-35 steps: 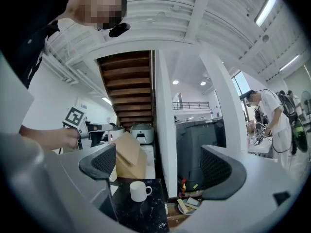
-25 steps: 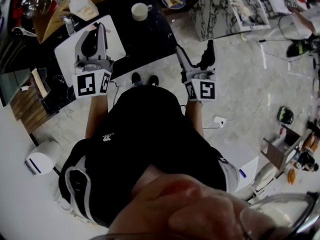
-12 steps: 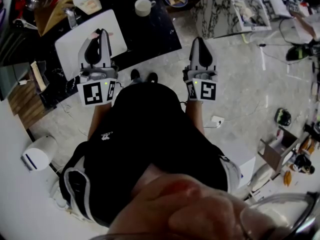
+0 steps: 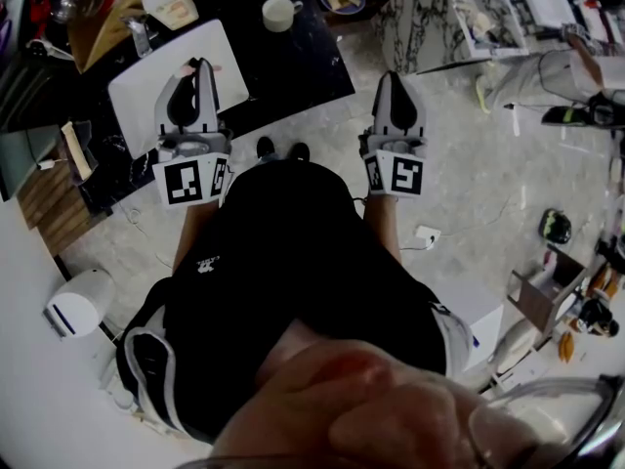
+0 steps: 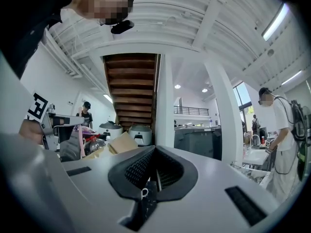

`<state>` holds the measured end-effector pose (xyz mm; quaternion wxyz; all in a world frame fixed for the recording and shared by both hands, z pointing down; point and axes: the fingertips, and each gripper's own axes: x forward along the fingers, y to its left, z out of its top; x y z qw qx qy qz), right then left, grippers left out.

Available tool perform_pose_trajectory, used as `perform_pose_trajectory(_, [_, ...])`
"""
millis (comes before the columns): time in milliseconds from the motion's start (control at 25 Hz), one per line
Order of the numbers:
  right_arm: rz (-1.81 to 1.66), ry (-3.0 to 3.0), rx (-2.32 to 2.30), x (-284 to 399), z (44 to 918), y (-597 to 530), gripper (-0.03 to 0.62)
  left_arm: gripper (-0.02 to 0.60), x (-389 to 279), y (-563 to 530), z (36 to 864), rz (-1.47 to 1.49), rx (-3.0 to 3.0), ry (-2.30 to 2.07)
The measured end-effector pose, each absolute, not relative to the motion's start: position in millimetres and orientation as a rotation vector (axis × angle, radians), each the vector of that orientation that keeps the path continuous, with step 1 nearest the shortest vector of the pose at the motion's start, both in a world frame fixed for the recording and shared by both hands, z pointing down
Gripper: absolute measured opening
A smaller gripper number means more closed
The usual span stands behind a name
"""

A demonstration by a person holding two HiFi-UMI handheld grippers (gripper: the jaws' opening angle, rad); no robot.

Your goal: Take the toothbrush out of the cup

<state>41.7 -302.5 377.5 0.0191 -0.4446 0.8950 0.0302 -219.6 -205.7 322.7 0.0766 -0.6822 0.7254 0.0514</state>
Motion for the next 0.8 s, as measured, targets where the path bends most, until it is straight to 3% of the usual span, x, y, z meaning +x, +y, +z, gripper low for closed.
perform_pose_trajectory(800, [0.123, 2.767, -1.381, 43, 373, -301, 0.025, 0.025, -220, -208, 338, 0.114, -2.075, 2.196])
